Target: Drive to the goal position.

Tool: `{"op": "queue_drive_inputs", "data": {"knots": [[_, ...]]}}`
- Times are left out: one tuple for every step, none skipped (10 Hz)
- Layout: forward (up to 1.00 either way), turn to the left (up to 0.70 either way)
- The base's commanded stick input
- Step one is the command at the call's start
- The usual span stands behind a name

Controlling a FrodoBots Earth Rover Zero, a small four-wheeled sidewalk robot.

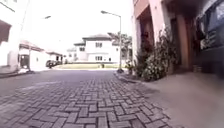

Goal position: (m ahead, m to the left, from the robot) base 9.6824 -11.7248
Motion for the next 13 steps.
{"op": "queue_drive_inputs", "data": {"knots": [[0.7, 0.0], [0.7, 0.0], [0.7, 0.0], [0.7, 0.0], [0.7, 0.0], [0.7, 0.0], [0.7, 0.0], [0.7, 0.0], [0.7, 0.0], [0.7, 0.0], [0.7, 0.0], [0.7, 0.0], [0.7, 0.0]]}}
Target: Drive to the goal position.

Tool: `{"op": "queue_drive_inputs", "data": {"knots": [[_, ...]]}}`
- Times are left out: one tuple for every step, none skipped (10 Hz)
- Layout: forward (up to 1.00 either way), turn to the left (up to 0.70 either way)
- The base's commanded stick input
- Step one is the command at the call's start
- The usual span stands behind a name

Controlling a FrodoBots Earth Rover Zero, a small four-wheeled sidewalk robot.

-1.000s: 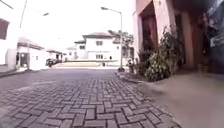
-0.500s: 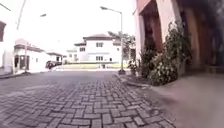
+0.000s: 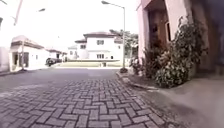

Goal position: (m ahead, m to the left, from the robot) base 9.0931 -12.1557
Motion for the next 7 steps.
{"op": "queue_drive_inputs", "data": {"knots": [[0.7, 0.0], [0.7, 0.0], [0.7, 0.0], [0.7, 0.0], [0.7, 0.0], [0.7, 0.0], [0.7, 0.0]]}}
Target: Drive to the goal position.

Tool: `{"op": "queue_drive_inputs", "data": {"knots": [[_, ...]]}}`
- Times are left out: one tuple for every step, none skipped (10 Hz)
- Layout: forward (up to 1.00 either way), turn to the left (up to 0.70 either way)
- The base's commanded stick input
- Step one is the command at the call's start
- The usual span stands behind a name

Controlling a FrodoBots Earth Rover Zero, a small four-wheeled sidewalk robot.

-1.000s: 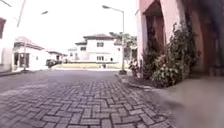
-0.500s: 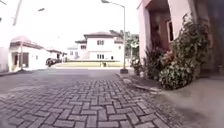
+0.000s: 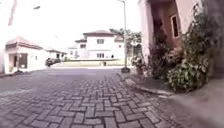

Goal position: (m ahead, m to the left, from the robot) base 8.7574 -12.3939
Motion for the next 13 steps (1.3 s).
{"op": "queue_drive_inputs", "data": {"knots": [[0.7, 0.0], [0.7, 0.0], [0.7, 0.0], [0.7, 0.0], [0.7, 0.0], [0.7, 0.0], [0.7, 0.0], [0.7, 0.0], [0.7, 0.0], [0.7, 0.0], [0.7, 0.0], [0.7, 0.0], [0.7, 0.0]]}}
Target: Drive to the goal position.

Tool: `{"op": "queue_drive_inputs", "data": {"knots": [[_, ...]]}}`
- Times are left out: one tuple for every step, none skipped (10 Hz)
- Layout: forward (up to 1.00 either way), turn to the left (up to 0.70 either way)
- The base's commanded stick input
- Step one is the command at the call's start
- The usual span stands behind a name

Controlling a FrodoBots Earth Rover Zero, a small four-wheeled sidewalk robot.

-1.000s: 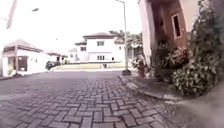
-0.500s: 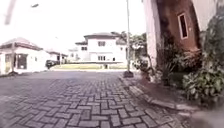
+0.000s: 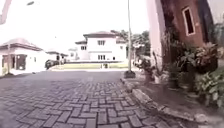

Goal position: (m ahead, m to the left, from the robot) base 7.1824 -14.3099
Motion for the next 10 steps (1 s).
{"op": "queue_drive_inputs", "data": {"knots": [[0.7, 0.0], [0.7, 0.0], [0.7, 0.0], [0.7, 0.0], [0.7, 0.0], [0.7, 0.0], [0.7, 0.0], [0.7, 0.0], [0.7, 0.0], [0.7, 0.0]]}}
